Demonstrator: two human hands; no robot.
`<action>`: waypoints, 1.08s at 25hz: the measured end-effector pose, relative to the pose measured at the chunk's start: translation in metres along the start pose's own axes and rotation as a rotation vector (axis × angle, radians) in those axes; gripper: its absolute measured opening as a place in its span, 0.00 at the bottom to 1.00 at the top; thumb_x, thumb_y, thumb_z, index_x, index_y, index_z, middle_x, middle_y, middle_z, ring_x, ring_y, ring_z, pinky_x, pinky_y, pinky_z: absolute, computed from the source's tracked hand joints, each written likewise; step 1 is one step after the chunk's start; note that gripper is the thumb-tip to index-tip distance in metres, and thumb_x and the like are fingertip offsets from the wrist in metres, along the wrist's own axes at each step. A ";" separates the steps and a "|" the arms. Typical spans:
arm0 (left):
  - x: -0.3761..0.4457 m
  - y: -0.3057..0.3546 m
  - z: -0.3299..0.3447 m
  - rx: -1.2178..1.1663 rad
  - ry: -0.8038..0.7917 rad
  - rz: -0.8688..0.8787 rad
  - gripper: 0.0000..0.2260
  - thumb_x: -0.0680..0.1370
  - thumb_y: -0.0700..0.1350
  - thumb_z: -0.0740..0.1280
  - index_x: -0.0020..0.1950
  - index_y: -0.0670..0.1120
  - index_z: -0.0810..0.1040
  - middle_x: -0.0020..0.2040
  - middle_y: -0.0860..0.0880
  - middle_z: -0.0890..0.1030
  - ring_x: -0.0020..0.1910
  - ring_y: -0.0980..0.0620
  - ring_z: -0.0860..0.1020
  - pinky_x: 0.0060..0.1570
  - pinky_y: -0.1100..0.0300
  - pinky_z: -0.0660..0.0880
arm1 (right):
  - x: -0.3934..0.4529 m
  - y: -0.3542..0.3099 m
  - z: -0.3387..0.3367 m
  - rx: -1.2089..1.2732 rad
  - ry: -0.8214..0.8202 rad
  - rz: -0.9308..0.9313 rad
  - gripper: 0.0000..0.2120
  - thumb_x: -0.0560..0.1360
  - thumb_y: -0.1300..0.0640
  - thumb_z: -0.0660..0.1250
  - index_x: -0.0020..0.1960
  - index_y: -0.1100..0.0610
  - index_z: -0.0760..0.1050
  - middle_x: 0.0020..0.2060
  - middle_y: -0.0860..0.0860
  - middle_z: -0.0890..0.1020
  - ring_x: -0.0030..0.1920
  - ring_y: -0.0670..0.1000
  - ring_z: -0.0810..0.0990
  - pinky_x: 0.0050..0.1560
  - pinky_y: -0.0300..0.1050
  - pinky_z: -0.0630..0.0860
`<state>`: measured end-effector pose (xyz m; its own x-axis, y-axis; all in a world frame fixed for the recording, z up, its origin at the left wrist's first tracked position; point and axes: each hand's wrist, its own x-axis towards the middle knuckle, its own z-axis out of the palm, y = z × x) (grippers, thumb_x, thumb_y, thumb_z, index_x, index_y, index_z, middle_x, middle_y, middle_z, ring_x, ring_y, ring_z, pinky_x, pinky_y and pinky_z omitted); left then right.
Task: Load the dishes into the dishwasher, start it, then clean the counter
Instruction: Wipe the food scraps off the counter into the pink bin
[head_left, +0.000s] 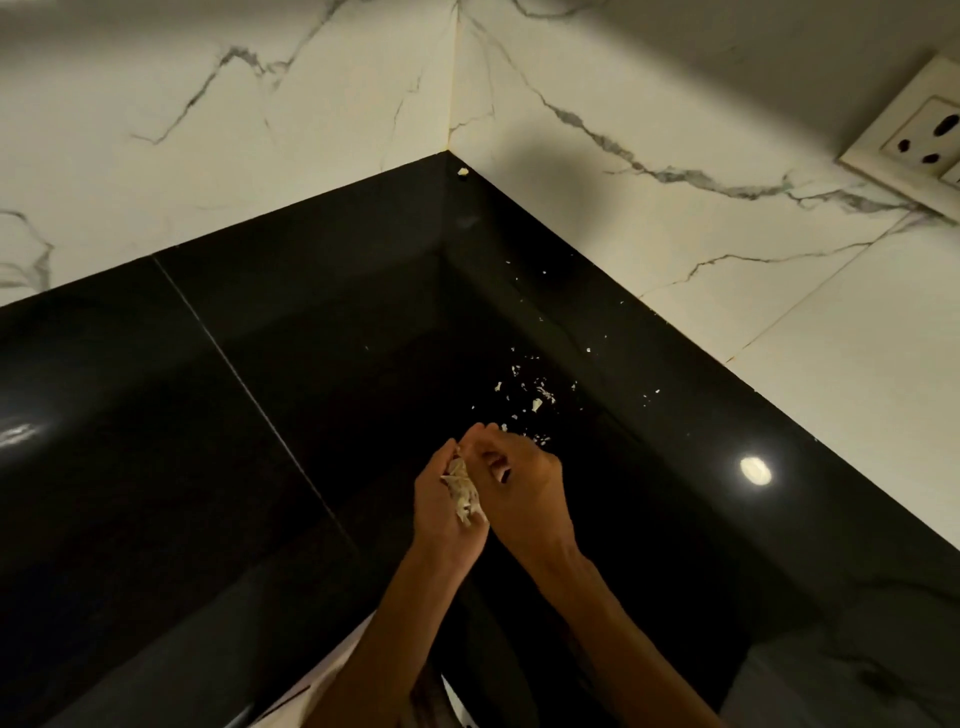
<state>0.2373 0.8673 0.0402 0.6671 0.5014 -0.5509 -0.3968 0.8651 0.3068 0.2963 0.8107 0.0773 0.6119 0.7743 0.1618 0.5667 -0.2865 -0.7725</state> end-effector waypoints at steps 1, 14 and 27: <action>-0.004 0.000 0.002 -0.001 -0.020 0.003 0.16 0.80 0.48 0.58 0.57 0.42 0.82 0.57 0.41 0.82 0.57 0.44 0.81 0.59 0.49 0.73 | -0.005 -0.001 -0.003 -0.001 0.054 -0.005 0.04 0.78 0.59 0.68 0.49 0.55 0.82 0.40 0.46 0.84 0.41 0.42 0.82 0.42 0.36 0.79; -0.096 -0.045 -0.008 -0.229 -0.136 0.122 0.19 0.80 0.51 0.57 0.63 0.42 0.77 0.54 0.44 0.81 0.51 0.49 0.81 0.53 0.56 0.78 | -0.097 -0.048 -0.012 0.724 0.191 0.296 0.12 0.83 0.59 0.58 0.52 0.52 0.81 0.41 0.42 0.85 0.45 0.41 0.84 0.43 0.33 0.78; -0.215 -0.105 -0.074 -0.484 -0.063 0.308 0.17 0.79 0.47 0.59 0.58 0.39 0.81 0.60 0.42 0.80 0.57 0.47 0.81 0.62 0.51 0.74 | -0.230 -0.062 -0.003 0.908 0.001 0.395 0.13 0.83 0.53 0.55 0.55 0.49 0.79 0.45 0.40 0.85 0.50 0.41 0.83 0.44 0.32 0.77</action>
<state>0.0893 0.6678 0.0691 0.5051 0.7421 -0.4406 -0.8123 0.5813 0.0480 0.1220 0.6483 0.0896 0.6668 0.7155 -0.2085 -0.3158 0.0178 -0.9487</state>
